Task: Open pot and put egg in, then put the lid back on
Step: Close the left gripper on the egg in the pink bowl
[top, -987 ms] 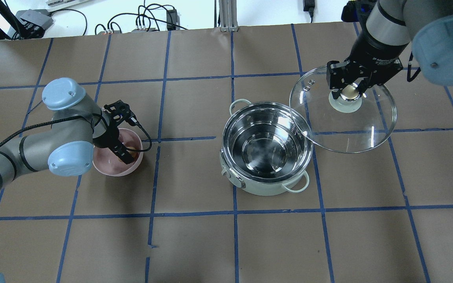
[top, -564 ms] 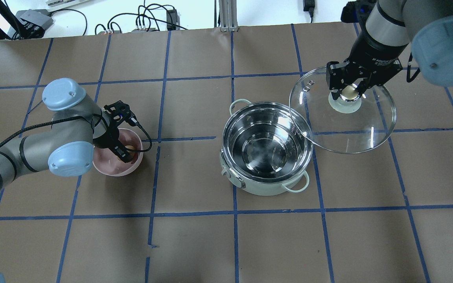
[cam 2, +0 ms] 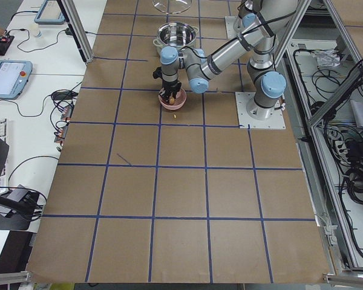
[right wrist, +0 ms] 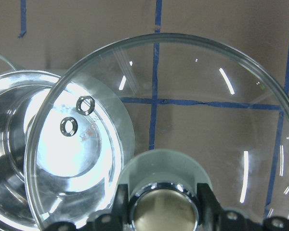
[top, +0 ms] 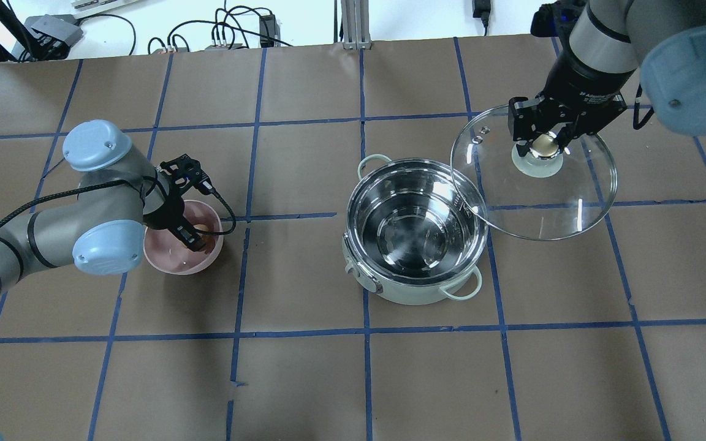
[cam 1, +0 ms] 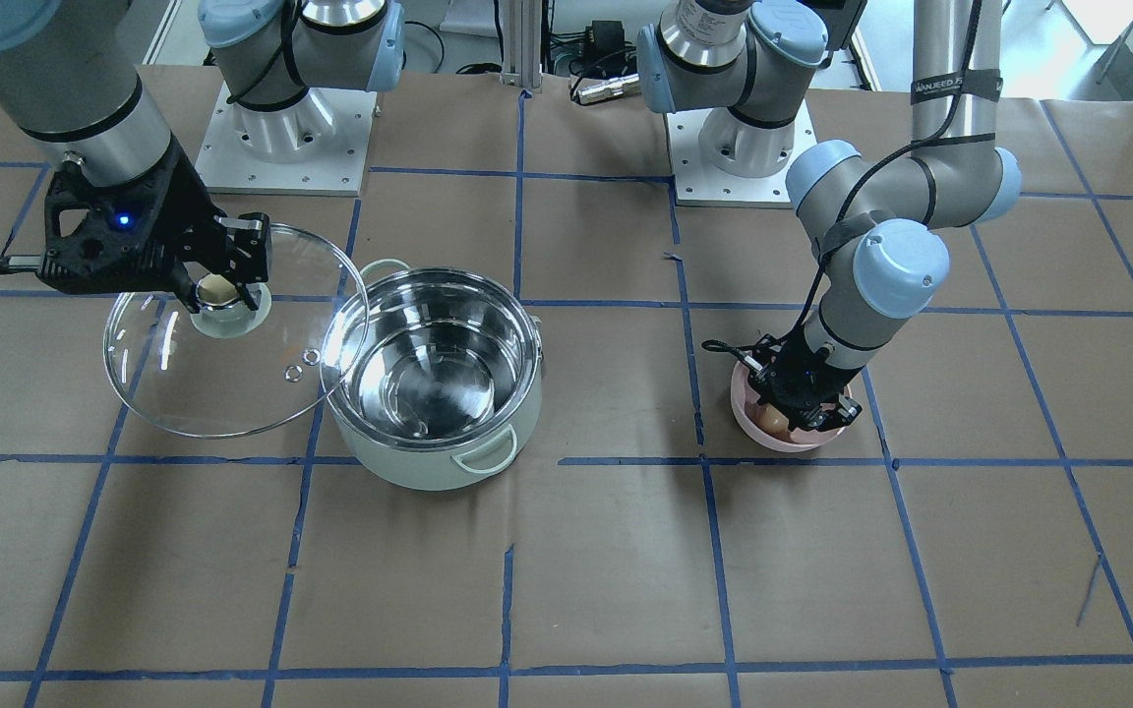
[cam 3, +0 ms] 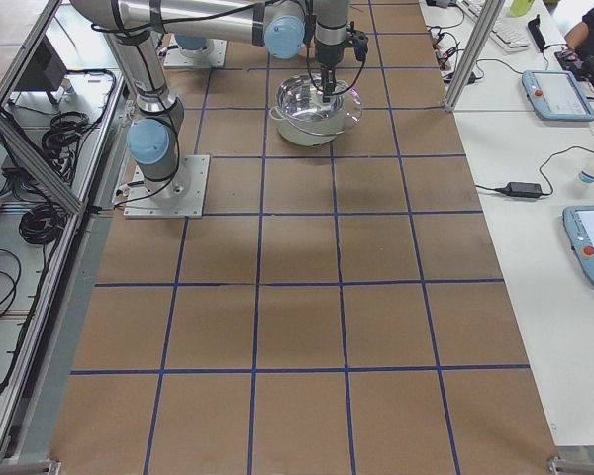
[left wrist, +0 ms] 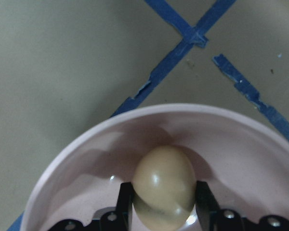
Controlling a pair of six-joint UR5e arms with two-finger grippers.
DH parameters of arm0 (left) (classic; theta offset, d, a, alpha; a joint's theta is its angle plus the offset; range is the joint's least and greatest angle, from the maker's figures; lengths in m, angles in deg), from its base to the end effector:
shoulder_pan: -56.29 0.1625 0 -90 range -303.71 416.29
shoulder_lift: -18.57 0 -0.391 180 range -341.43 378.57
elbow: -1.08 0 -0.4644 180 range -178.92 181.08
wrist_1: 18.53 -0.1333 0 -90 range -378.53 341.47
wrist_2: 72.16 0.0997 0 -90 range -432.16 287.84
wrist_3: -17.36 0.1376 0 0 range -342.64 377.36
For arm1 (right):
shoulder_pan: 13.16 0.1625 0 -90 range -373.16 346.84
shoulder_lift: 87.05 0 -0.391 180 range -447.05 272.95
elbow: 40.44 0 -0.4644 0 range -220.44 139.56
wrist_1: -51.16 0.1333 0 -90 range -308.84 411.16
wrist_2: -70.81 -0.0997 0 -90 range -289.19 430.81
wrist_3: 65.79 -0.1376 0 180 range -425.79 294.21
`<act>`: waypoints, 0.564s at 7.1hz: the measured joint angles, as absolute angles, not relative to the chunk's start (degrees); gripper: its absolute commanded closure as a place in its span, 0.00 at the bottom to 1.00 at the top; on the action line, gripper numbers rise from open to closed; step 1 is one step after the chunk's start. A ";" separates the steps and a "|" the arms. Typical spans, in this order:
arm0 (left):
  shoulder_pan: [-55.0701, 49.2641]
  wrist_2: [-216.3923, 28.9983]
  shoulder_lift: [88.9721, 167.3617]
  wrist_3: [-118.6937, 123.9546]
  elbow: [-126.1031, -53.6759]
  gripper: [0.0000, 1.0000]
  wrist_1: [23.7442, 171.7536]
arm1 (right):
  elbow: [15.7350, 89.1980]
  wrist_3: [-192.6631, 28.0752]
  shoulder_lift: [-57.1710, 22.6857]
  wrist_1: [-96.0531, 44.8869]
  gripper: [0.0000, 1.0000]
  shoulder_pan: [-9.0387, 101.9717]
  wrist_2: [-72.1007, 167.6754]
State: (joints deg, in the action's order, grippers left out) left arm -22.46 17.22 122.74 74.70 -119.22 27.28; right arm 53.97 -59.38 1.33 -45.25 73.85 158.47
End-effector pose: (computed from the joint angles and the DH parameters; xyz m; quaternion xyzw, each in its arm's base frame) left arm -0.0296 -0.5423 0.0782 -0.3914 -0.9202 0.0010 0.0058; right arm 0.1088 -0.5800 0.3677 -0.0299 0.9993 -0.0050 0.0201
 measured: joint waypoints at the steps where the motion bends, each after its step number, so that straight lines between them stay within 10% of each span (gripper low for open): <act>1: -22.48 17.24 122.34 74.42 -119.09 0.92 27.30 | 54.01 -59.38 1.31 -45.25 0.67 73.85 158.48; 4: -22.70 17.41 119.52 72.87 -118.50 0.92 27.68 | 54.04 -59.38 1.28 -45.25 0.67 73.84 158.51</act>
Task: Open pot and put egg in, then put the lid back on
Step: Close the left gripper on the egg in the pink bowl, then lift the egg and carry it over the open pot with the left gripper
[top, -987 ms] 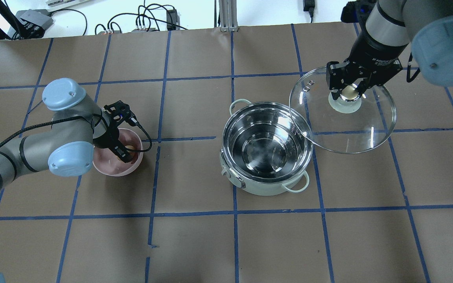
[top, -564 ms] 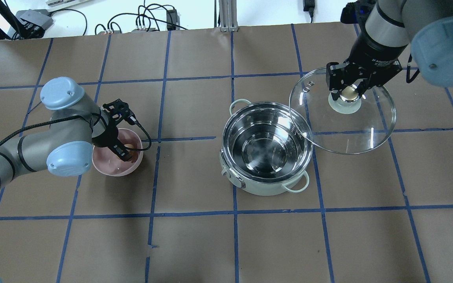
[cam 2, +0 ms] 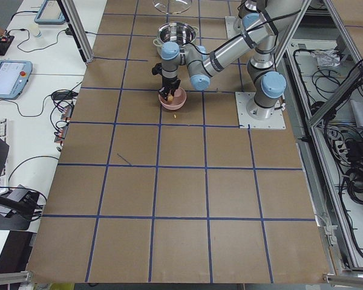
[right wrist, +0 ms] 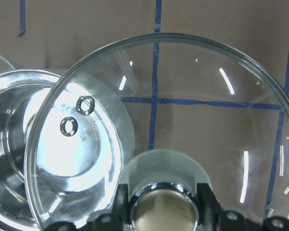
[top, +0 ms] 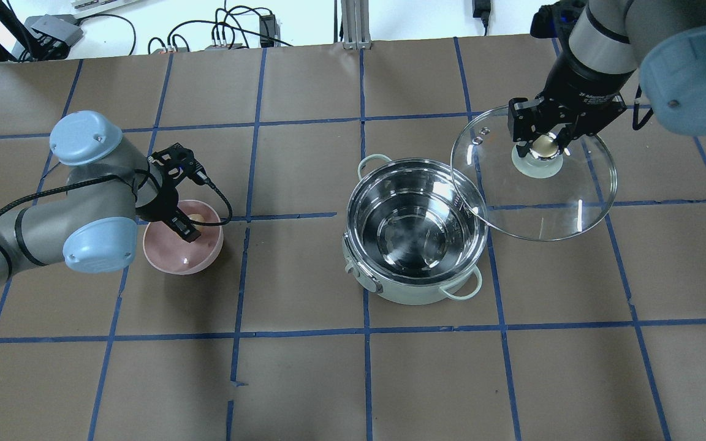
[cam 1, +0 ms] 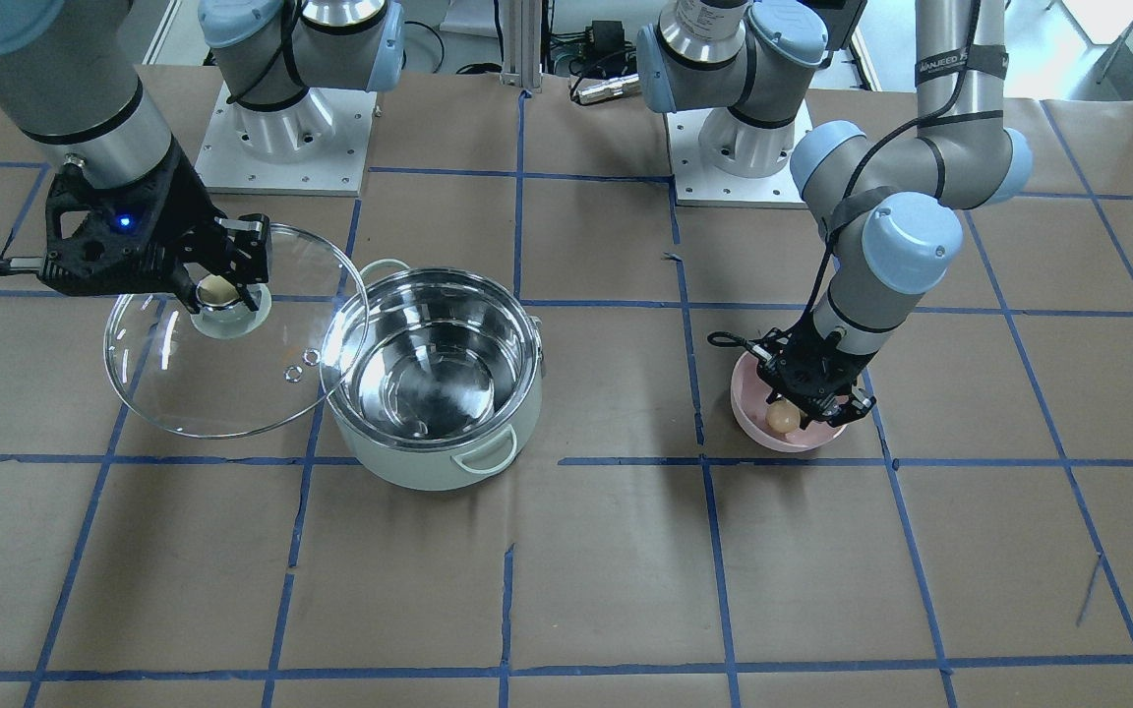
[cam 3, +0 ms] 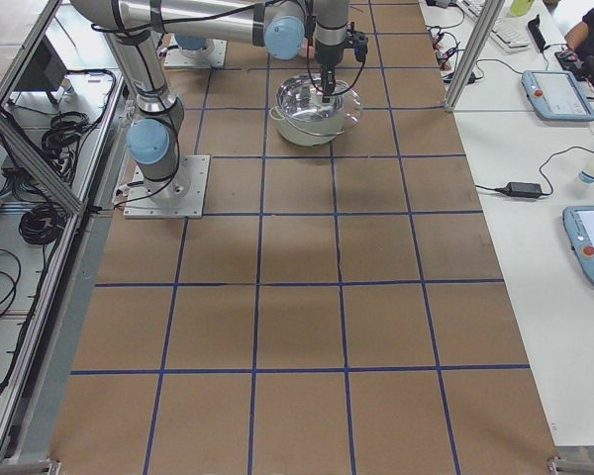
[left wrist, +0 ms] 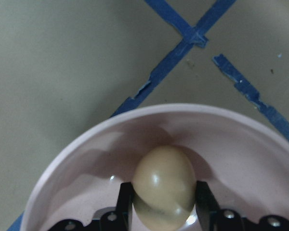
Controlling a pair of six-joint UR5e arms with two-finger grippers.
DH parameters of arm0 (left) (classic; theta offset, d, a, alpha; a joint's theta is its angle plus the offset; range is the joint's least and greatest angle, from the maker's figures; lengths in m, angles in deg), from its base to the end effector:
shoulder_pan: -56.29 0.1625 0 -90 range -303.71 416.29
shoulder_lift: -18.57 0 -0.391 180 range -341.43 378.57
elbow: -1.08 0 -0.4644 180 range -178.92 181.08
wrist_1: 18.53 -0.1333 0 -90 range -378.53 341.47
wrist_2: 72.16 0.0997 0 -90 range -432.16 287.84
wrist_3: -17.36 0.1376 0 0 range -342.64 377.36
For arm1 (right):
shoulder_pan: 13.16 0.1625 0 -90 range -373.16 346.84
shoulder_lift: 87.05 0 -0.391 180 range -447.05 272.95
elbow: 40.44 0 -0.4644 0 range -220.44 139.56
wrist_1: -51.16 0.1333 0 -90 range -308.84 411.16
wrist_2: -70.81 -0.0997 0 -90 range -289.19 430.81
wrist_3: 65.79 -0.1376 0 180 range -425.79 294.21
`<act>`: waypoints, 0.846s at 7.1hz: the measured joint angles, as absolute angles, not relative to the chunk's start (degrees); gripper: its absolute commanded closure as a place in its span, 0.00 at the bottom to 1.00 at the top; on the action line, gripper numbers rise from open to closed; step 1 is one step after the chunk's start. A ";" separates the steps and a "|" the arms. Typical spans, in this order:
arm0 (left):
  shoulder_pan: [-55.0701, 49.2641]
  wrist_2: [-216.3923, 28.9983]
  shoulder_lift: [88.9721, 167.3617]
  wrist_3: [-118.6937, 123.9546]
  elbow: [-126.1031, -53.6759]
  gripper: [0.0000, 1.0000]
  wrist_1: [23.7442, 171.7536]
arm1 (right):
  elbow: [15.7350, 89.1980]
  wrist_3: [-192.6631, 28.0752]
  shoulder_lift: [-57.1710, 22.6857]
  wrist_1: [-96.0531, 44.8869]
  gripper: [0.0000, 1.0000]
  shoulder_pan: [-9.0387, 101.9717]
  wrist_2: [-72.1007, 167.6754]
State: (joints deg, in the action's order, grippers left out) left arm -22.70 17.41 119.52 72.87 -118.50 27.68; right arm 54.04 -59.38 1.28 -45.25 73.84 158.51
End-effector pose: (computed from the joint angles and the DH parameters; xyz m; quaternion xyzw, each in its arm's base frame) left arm -0.0298 -0.5504 0.1129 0.3786 0.9251 -0.0258 0.0125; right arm 0.1086 -0.5799 0.3665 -0.0298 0.9994 -0.0039 0.0198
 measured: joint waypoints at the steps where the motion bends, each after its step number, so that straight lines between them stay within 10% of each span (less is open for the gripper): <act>1: -23.00 17.46 118.29 71.12 -117.49 0.92 29.18 | 54.04 -59.37 1.28 -45.25 0.67 73.80 158.49; 6: -34.42 17.31 115.94 43.45 -104.43 0.92 42.66 | 54.51 -59.38 1.33 -45.33 0.67 73.73 158.47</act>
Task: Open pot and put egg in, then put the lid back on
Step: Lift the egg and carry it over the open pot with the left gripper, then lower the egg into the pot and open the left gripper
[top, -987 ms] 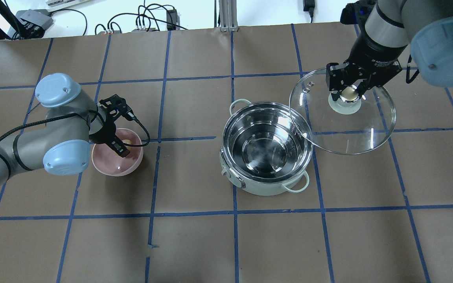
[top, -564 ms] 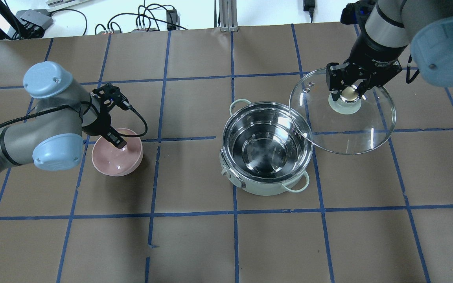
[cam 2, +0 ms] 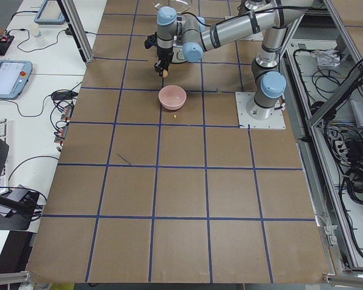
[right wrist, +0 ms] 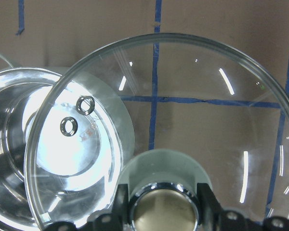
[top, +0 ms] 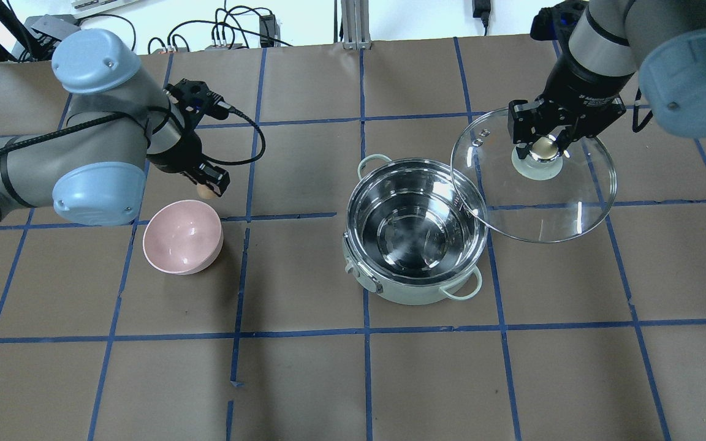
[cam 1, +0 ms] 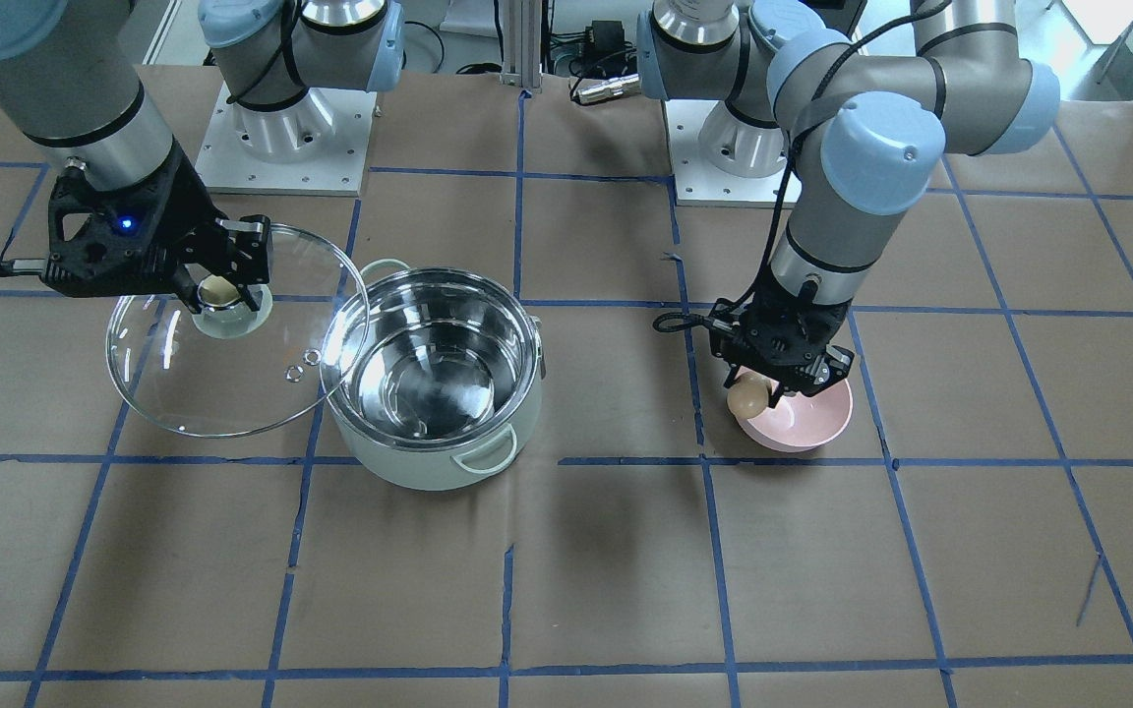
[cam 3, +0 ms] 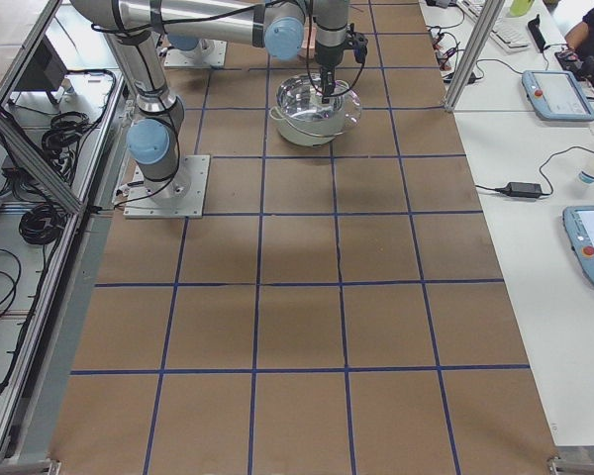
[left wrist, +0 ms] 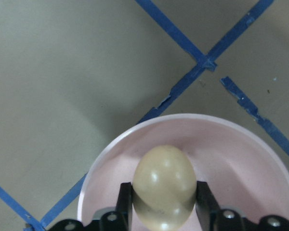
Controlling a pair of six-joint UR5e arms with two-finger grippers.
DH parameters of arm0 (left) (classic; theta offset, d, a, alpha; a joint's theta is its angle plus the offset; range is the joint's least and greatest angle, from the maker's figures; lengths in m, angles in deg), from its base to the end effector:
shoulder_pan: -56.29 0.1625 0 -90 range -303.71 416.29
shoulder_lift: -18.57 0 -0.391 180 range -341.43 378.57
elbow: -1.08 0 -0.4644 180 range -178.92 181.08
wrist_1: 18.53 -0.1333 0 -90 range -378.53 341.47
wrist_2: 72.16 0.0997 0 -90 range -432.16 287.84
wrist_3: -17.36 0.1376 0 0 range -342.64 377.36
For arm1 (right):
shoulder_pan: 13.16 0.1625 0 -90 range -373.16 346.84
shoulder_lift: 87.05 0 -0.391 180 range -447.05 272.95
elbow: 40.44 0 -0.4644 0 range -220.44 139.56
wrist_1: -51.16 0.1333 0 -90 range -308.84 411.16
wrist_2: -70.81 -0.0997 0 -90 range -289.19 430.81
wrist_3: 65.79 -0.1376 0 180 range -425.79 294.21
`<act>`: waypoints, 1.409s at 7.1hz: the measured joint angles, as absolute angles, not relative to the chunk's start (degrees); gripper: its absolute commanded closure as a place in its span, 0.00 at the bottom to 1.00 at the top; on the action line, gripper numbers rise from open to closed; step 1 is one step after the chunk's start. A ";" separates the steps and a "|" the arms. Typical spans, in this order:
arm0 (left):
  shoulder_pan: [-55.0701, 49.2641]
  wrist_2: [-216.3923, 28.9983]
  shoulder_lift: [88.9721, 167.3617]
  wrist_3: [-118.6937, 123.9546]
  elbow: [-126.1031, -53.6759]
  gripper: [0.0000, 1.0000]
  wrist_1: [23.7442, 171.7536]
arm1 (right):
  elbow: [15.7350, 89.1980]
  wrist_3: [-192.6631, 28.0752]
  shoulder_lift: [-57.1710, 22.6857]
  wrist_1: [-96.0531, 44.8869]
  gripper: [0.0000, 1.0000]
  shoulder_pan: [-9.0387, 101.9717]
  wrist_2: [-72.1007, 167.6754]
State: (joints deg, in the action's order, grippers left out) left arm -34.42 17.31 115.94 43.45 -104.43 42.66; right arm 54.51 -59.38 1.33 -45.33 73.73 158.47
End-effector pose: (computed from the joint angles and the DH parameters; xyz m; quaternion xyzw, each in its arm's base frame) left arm -0.1419 -0.5897 0.2432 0.2317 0.9714 -0.0515 0.0069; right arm 0.1077 -0.5786 0.3626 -0.0288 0.9994 -0.0010 0.0204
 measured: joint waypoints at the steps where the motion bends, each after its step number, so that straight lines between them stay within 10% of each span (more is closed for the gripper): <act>1: -37.86 17.29 116.47 35.56 -102.45 0.92 43.40 | 54.60 -59.38 1.35 -45.34 0.67 73.70 158.48; 10: -61.01 21.12 124.24 -7.66 -97.64 0.92 35.48 | 54.77 -57.89 1.28 -45.32 0.67 72.79 158.73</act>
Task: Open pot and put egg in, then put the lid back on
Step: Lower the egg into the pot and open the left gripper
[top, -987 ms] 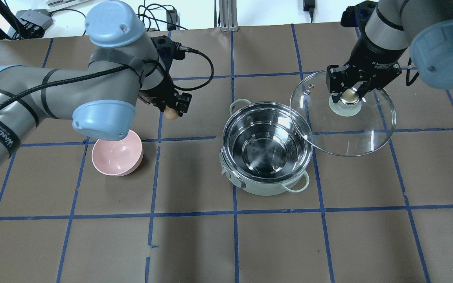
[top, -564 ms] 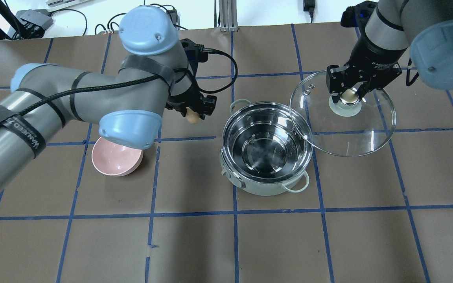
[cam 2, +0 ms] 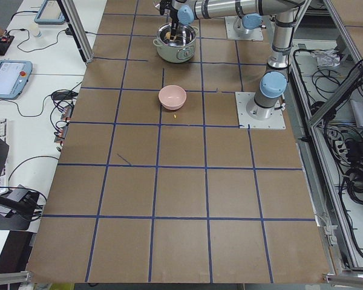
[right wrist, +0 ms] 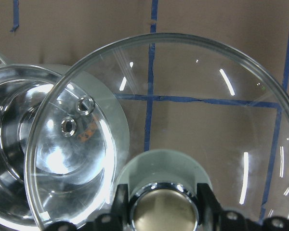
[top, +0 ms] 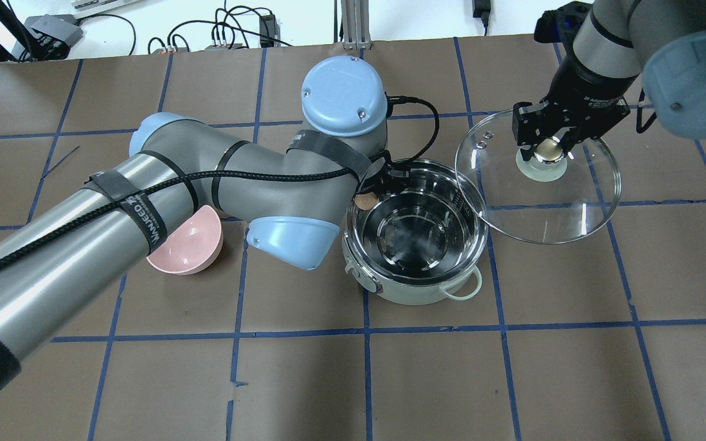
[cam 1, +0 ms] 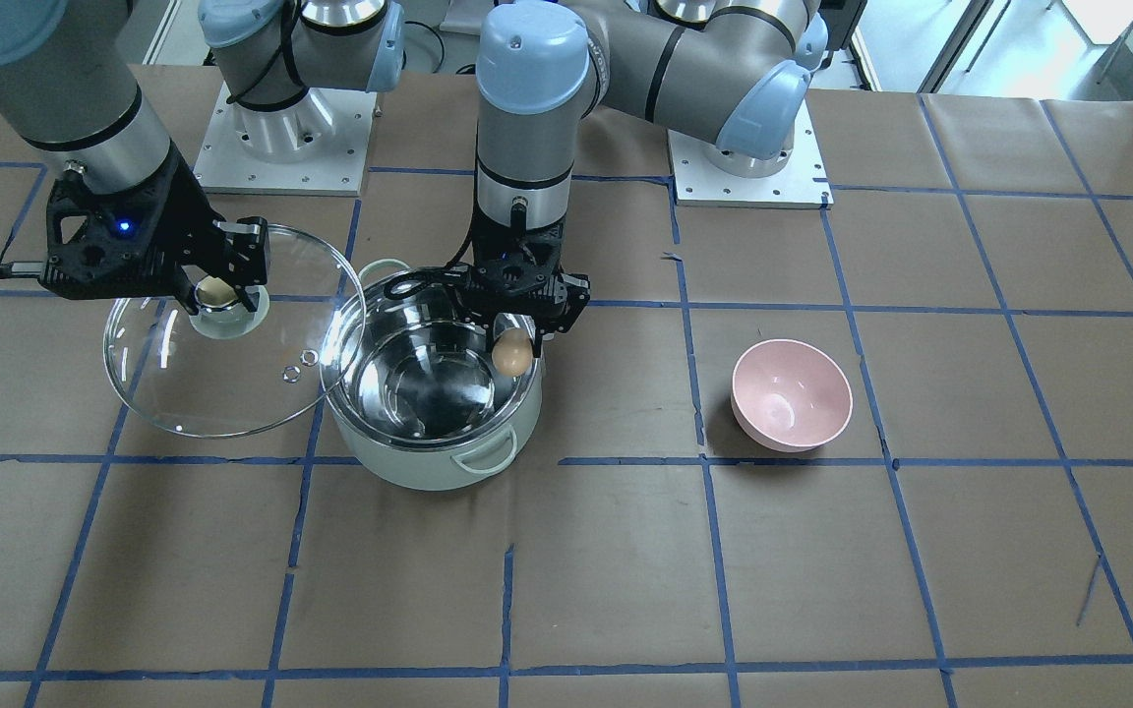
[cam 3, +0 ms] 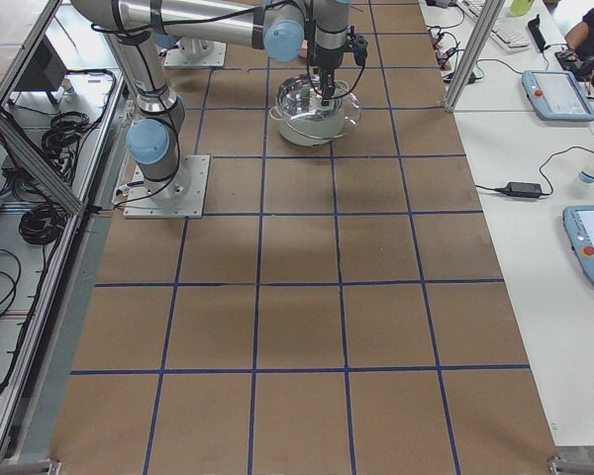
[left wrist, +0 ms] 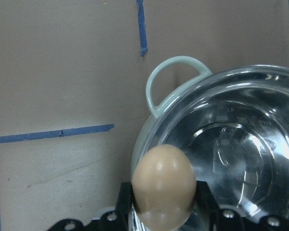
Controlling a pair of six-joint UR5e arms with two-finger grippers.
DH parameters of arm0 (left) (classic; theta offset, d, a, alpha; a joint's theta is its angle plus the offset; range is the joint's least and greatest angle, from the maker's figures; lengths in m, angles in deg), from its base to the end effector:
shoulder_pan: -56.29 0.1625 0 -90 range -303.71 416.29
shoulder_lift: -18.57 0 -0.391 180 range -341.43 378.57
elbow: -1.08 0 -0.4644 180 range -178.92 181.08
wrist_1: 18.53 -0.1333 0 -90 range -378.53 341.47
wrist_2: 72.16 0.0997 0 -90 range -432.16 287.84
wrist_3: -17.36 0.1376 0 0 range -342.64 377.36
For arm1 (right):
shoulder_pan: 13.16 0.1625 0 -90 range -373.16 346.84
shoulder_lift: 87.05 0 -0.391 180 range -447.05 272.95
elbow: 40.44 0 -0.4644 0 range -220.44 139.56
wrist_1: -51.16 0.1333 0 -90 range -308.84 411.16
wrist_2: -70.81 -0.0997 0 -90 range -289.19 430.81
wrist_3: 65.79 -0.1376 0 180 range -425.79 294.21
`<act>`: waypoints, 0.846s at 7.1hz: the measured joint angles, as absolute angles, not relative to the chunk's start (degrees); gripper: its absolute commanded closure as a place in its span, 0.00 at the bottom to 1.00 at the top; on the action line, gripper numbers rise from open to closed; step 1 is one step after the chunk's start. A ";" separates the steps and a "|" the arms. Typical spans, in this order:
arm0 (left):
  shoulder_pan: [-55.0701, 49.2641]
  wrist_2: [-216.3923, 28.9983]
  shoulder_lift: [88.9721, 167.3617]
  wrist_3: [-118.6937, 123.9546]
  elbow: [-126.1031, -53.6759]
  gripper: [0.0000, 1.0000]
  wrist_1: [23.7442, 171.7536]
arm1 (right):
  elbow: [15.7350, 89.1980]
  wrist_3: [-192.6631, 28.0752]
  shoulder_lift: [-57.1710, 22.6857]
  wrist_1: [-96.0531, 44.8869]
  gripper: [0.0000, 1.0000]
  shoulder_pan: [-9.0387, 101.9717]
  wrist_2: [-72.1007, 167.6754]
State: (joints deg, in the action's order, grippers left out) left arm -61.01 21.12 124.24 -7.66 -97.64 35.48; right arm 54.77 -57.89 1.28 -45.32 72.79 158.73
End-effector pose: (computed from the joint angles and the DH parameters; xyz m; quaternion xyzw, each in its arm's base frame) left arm -0.4113 -0.5235 0.2327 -0.0169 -0.9943 0.1032 0.0190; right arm 0.0976 -0.5795 0.3595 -0.0335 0.9993 0.0016 0.0184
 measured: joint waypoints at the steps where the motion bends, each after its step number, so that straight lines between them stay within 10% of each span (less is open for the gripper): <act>1: -61.83 21.72 125.40 -9.10 -97.64 0.91 34.03 | 54.80 -57.44 1.24 -45.40 0.67 72.38 158.71; 6: -62.83 23.17 126.68 -9.91 -98.81 0.59 33.28 | 55.27 -57.06 1.19 -45.41 0.67 71.87 158.95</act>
State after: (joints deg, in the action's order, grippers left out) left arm -62.83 23.17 126.68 -9.91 -98.81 33.28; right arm 55.27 -57.06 1.19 -45.41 71.87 158.95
